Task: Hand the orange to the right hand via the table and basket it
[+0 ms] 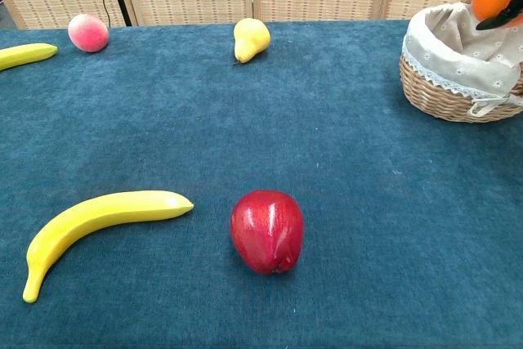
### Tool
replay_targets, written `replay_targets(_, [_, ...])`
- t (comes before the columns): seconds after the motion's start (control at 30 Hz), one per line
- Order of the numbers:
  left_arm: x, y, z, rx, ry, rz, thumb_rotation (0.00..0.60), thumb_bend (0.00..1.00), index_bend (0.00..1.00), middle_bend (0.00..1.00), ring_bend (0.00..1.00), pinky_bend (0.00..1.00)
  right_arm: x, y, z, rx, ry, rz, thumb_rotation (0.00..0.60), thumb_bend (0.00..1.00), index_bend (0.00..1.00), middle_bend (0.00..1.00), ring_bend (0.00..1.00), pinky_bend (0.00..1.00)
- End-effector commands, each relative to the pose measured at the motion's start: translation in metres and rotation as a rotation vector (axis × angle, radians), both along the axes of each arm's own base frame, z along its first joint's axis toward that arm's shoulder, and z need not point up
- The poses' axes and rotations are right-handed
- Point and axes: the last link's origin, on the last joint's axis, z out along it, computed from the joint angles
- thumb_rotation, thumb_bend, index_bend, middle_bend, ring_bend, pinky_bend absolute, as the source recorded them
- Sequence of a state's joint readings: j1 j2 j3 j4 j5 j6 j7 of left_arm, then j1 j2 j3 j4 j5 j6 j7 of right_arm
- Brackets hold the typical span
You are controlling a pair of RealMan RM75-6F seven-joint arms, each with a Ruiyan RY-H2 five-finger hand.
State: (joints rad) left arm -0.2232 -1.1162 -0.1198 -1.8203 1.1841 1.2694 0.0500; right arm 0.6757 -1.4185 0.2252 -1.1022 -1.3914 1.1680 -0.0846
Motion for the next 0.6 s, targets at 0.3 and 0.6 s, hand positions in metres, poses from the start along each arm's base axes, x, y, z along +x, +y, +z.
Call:
replay_targets(0.3, [-0.001, 0.0, 0.002, 0.004, -0.005, 0.001, 0.6, 0.07, 0.0, 0.0, 0.0, 0.0, 0.004, 0.002, 0.001, 0.025, -0.021, -0.011, 0.6, 0.0, 0.27, 0.22, 0.28, 0.31])
replay_targets(0.6, [-0.001, -0.001, 0.002, 0.005, -0.001, -0.002, 0.6, 0.07, 0.0, 0.0, 0.0, 0.0, -0.002, 0.028, 0.003, 0.084, -0.151, -0.094, 0.6, 0.0, 0.28, 0.22, 0.25, 0.29])
